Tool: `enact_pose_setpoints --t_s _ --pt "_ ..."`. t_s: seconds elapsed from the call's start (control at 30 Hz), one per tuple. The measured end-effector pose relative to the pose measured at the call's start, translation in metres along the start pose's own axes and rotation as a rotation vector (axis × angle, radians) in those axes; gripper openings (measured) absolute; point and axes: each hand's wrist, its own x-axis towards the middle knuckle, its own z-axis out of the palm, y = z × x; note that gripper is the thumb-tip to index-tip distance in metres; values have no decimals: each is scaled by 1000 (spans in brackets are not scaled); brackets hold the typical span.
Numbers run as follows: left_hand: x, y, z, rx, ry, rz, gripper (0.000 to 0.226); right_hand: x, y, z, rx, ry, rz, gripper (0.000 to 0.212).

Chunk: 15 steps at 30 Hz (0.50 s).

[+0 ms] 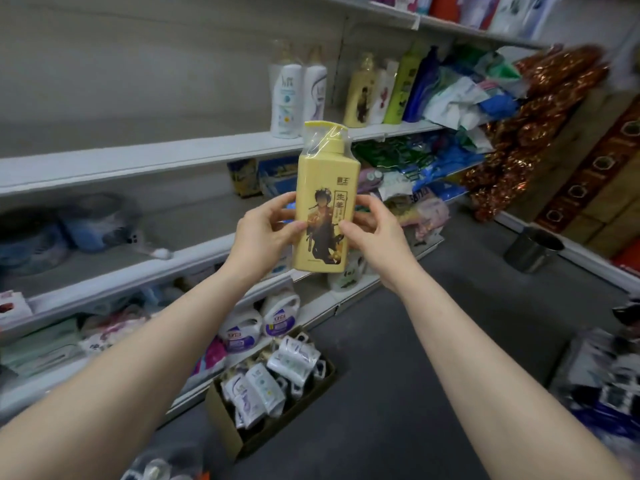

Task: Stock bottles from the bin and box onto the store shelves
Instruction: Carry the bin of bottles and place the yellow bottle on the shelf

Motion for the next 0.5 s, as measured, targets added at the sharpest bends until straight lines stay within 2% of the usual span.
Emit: enact_pose_setpoints --t_s 0.5 --pt "166 -9 94 -4 -140 116 49 132 40 -88 18 165 -3 45"
